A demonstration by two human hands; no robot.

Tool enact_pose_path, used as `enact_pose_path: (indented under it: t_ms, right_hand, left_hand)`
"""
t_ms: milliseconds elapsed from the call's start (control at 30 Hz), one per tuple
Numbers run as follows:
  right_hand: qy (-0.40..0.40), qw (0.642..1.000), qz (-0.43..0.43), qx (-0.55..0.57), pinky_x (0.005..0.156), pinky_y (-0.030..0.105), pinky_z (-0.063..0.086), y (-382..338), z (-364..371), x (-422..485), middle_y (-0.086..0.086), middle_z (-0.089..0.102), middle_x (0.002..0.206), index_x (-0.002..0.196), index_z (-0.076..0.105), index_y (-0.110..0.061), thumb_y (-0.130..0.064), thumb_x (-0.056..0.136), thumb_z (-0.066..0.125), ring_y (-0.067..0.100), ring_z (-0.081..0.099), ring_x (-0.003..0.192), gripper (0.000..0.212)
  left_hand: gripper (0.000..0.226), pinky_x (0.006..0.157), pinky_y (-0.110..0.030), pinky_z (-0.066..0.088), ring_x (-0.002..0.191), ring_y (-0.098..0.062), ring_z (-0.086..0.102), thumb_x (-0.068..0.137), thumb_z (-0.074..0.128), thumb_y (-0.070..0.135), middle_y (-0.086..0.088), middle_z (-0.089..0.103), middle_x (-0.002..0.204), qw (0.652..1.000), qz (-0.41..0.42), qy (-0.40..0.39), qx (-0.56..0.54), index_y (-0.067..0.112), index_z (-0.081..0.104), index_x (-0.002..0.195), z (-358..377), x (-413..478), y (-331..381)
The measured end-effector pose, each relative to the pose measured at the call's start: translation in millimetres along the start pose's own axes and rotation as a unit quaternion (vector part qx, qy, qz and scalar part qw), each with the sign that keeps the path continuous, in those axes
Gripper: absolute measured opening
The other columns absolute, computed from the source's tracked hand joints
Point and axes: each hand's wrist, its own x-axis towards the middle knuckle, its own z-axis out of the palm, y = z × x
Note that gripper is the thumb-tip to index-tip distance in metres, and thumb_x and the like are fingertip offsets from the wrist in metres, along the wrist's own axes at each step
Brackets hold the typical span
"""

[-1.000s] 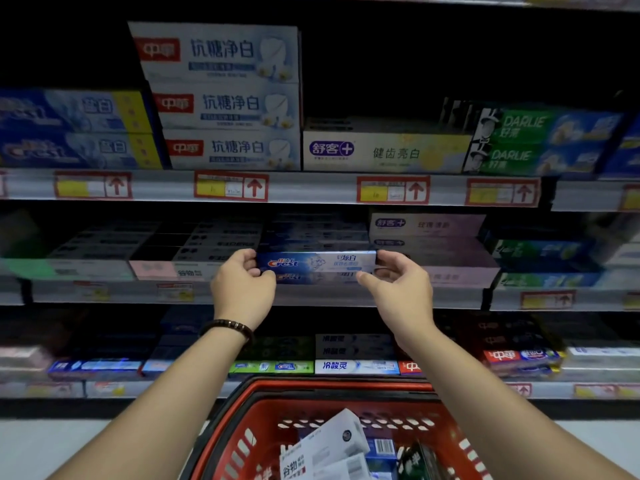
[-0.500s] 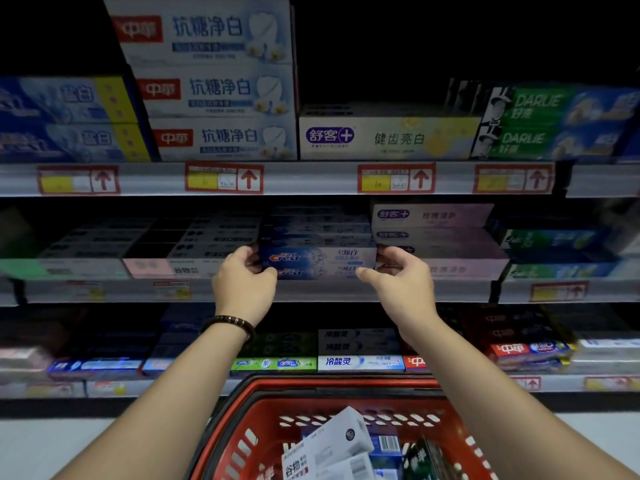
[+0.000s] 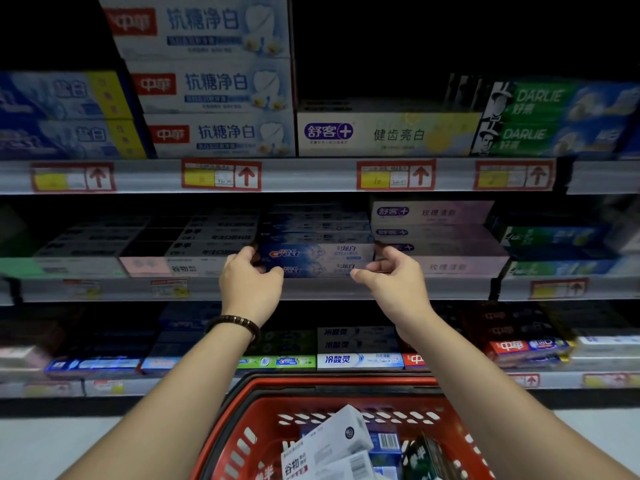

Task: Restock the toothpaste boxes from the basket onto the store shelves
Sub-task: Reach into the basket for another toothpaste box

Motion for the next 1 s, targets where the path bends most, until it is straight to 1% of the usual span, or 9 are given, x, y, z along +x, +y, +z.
enact_pose_path:
  t_ms: [100,233,500,600,700,767,833,933,1000]
  right_hand:
    - [-0.023,1.0,0.01,0.009,0.097,0.049,0.059,-1,1,-1,0.001,0.066,0.1,0.163,0.038,-0.017,-0.023,0.085,0.089,0.023,0.069,0.104,0.093]
    - [-0.032,0.999,0.016,0.009,0.101,0.056,0.057,-1,2,-2,0.004,0.072,0.104,0.166,0.029,-0.016,-0.024,0.086,0.088,0.02,0.07,0.103,0.1]
    - [-0.036,0.999,0.015,0.01,0.103,0.057,0.056,2,2,-1,0.001,0.074,0.106,0.167,0.026,-0.017,-0.025,0.085,0.089,0.019,0.069,0.108,0.104]
    - [-0.037,0.999,0.014,0.001,0.1,0.057,0.058,3,1,0,0.002,0.073,0.108,0.163,0.038,-0.02,-0.028,0.083,0.09,0.02,0.07,0.106,0.096]
    - [-0.029,0.999,0.02,-0.006,0.097,0.056,0.06,1,1,-1,0.0,0.072,0.11,0.146,0.055,-0.023,-0.036,0.075,0.09,0.021,0.07,0.106,0.08]
    - [-0.026,0.999,0.019,-0.012,0.096,0.055,0.06,0,0,-3,-0.003,0.072,0.112,0.139,0.058,-0.027,-0.043,0.069,0.089,0.021,0.07,0.109,0.078]
    - [-0.019,1.0,0.016,-0.015,0.095,0.055,0.061,-1,-1,-4,-0.005,0.072,0.114,0.146,0.055,-0.028,-0.049,0.066,0.088,0.021,0.07,0.11,0.088]
    - [-0.016,1.0,0.011,-0.004,0.098,0.054,0.059,-3,-4,-7,-0.007,0.07,0.115,0.162,0.038,-0.023,-0.036,0.08,0.089,0.021,0.067,0.114,0.097]
    - [-0.016,1.0,0.007,-0.005,0.099,0.054,0.058,-6,-7,-11,-0.009,0.07,0.116,0.162,0.037,-0.023,-0.034,0.083,0.088,0.02,0.066,0.116,0.095]
  left_hand:
    - [0.07,0.104,-0.042,0.052,0.104,-0.017,0.062,0.087,0.075,0.025,-0.006,0.062,0.13,1.0,-0.008,0.0,0.0,0.014,0.048,0.151,1,-1,1]
    - [0.068,0.102,-0.041,0.053,0.103,-0.018,0.061,0.089,0.074,0.024,-0.004,0.058,0.131,1.0,-0.005,-0.004,-0.003,0.013,0.049,0.151,1,-3,4]
    - [0.071,0.094,-0.032,0.048,0.1,-0.016,0.058,0.091,0.074,0.024,0.0,0.048,0.133,1.0,-0.009,-0.022,-0.004,0.011,0.044,0.154,-1,-5,5]
    - [0.073,0.096,-0.034,0.05,0.099,-0.015,0.06,0.09,0.074,0.025,-0.003,0.053,0.135,0.999,-0.009,-0.027,-0.013,0.013,0.042,0.155,-1,-4,4]
    - [0.076,0.096,-0.035,0.052,0.098,-0.012,0.062,0.089,0.074,0.027,-0.005,0.06,0.132,0.999,-0.012,-0.03,-0.027,0.015,0.04,0.157,0,-3,3]
    - [0.077,0.095,-0.034,0.051,0.097,-0.009,0.061,0.09,0.074,0.026,-0.006,0.06,0.134,0.999,-0.015,-0.031,-0.037,0.017,0.038,0.157,0,-3,4]
    - [0.077,0.093,-0.031,0.047,0.1,-0.01,0.057,0.091,0.073,0.025,-0.007,0.058,0.139,0.998,-0.018,-0.03,-0.043,0.017,0.036,0.158,-1,-4,6]
    - [0.075,0.092,-0.028,0.041,0.102,-0.008,0.049,0.093,0.072,0.021,-0.008,0.054,0.145,0.999,-0.017,-0.025,-0.045,0.018,0.034,0.158,-6,-9,12]
    - [0.072,0.092,-0.028,0.041,0.099,-0.007,0.049,0.094,0.072,0.02,-0.006,0.053,0.146,0.998,-0.015,-0.024,-0.05,0.019,0.035,0.156,-10,-14,15]
